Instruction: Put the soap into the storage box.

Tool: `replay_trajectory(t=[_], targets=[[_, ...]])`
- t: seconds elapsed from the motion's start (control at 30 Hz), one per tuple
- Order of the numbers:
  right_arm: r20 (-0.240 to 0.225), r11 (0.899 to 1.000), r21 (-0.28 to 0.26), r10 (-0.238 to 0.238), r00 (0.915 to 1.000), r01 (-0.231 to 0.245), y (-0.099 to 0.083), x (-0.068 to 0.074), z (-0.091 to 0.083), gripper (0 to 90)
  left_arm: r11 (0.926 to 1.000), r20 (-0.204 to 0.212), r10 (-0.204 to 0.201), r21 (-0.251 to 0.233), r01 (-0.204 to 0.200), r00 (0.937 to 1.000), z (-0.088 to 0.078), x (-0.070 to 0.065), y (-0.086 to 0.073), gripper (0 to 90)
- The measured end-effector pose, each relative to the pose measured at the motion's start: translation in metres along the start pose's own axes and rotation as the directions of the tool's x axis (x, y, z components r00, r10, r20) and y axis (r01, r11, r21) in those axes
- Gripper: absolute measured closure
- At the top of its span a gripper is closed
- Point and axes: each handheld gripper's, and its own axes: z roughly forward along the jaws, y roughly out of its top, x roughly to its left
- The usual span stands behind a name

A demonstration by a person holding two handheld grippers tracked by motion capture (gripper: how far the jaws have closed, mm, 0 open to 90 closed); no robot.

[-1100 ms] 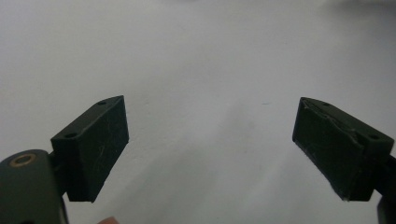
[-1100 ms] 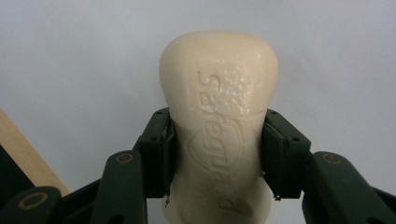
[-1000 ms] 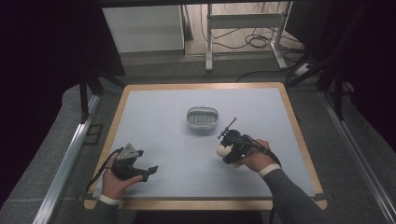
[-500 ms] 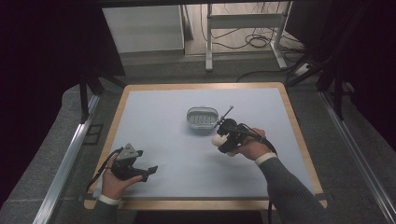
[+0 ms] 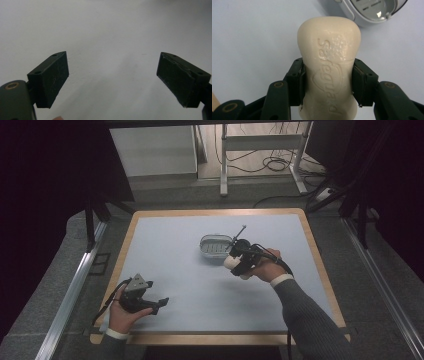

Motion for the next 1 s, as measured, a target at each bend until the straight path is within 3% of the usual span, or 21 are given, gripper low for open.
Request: replay_trajectory(t=[1.0], targets=[[0.006, 1.0, -0.006, -0.019, 0.9998, 0.019, 0.037, -0.031, 0.008, 49.6, 1.0, 0.003, -0.001, 0.001, 0.001, 1.0, 0.0, 0.001, -0.001, 11.1]])
